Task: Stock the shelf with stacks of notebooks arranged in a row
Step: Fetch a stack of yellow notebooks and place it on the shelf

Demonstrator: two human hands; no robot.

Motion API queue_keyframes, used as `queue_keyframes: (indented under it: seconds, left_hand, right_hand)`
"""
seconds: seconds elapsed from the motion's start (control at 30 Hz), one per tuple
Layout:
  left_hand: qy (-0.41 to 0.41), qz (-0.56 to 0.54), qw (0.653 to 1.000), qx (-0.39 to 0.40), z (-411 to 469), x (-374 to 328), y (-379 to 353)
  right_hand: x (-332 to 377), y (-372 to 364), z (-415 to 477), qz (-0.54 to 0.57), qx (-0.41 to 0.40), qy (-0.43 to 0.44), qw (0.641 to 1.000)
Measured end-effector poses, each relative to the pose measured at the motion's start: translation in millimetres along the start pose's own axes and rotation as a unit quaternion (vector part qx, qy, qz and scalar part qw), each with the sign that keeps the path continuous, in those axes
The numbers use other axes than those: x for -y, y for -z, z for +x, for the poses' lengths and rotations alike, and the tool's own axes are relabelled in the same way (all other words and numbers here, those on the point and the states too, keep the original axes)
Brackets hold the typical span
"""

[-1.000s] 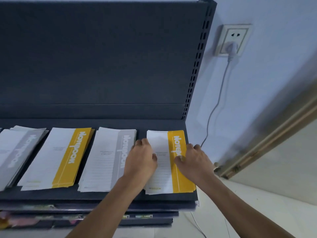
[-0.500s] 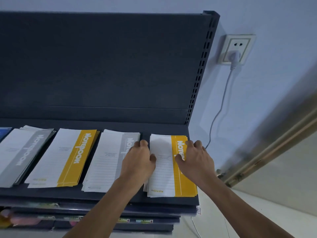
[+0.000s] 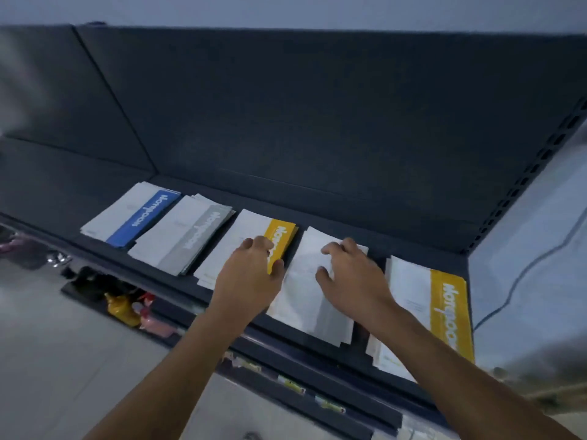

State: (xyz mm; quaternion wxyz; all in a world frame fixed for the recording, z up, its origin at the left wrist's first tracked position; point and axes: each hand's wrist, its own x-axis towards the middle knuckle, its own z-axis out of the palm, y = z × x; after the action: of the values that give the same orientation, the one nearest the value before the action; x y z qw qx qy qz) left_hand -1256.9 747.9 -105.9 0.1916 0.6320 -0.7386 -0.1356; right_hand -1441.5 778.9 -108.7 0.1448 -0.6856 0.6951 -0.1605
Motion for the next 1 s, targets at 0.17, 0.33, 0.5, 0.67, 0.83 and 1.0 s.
queue_keyframes:
  seconds: [0.17,0.33,0.5,0.67,0.83,1.0]
  left_hand:
    - [0.056,0.006,0.998,-0.036,9,90,57]
    - [0.103,-0.009,0.993,-0.058,11,190,107]
    - [0.137,0.005,0.988,-0.076,1,291,149]
    - [0.179,0.013,0.98,-0.084,-13,363,186]
    - [0.218,0.013,0.968,-0.12,-19,419,218]
    - [0.262,0.038,0.955,-0.135,-23,475,245]
  right_hand:
    - [91,-31,31,-0.005,0.024,0.07,0.997]
    - [194,-69,66,-0.021,0.051,0.128,0.99]
    - [297,-113,89,-0.017,0.08,0.169,0.982]
    - [374,-147,104,-0.017,0.099,0.201,0.974]
    - [443,-173,122,-0.017,0.115,0.257,0.959]
    - [508,-204,143,-0.008,0.127,0.3,0.945]
